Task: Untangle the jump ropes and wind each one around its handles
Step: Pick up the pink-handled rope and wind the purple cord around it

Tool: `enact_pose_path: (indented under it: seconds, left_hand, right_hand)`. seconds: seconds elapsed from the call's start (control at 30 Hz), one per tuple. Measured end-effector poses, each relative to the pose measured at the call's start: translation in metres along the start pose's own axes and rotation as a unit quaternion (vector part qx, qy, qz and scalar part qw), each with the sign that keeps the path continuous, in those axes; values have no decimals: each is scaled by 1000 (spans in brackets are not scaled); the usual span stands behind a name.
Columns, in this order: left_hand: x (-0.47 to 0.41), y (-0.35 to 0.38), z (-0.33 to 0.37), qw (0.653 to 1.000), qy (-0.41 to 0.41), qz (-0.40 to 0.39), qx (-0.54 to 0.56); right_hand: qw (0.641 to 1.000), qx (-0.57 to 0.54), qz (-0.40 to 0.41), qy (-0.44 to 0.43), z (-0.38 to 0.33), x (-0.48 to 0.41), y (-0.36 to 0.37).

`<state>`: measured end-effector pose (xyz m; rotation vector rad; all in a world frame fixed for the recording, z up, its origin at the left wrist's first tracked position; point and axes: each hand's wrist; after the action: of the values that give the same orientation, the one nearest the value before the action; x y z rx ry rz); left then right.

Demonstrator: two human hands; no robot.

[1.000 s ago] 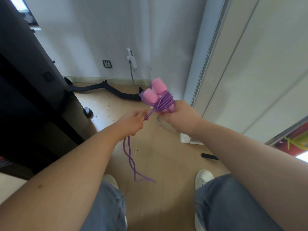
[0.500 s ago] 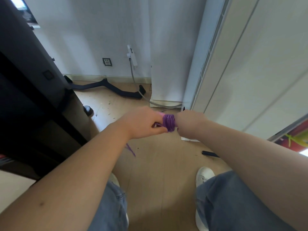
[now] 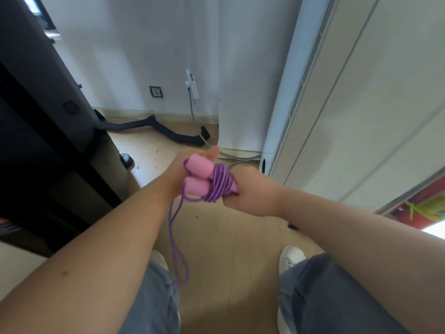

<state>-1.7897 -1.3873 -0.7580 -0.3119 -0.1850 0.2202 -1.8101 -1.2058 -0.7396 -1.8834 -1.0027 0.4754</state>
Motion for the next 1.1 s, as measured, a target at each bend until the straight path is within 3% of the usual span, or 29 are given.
enact_pose_path:
  seconds: [0.07, 0.13, 0.23, 0.3, 0.37, 0.47, 0.57, 0.73, 0.8, 0.9, 1.1]
  left_hand:
    - [-2, 5, -5, 998, -51, 9, -40]
    - [-2, 9, -14, 993, -47, -31, -107]
    - [6, 12, -8, 982, -53, -97, -154]
    - [10, 16, -3, 976, -41, -116, -180]
    - [15, 22, 5, 951, 15, -148, -271]
    - [19, 27, 17, 860, 109, -200, -457]
    - [20, 25, 28, 805, 205, -162, -533]
    - [14, 9, 30, 775, 299, -64, -553]
    - [11, 2, 28, 774, 295, -22, -559]
    - [8, -2, 19, 802, 281, -4, -526]
    - [3, -18, 10, 903, 209, -5, -375]
  right_hand:
    - [996, -59, 51, 38, -3, -2, -3]
    - [988, -74, 115, 71, -1, -8, -5]
    - [971, -30, 196, 135, 12, -18, -10]
    - [964, 19, 202, 173, 24, -23, -10]
    - [959, 65, 189, 201, 35, -24, -9]
    - [949, 156, 139, 237, 48, -22, -6]
    - [947, 222, 78, 221, 53, -20, -2]
    - [956, 266, -32, 120, 46, -22, 8]
    - [958, 267, -90, 53, 40, -21, 14]
    - [963, 232, -134, -9, 27, -16, 19]
    - [986, 115, -104, -66, 3, -1, 6]
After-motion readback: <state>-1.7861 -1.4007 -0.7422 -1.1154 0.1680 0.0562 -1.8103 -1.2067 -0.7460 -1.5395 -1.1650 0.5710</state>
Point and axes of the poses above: each hand's wrist, its own x-axis away from the middle knuckle, its own y-axis out of the palm, z = x × y, and after that the axes turned 2 degrees about z, right-handed
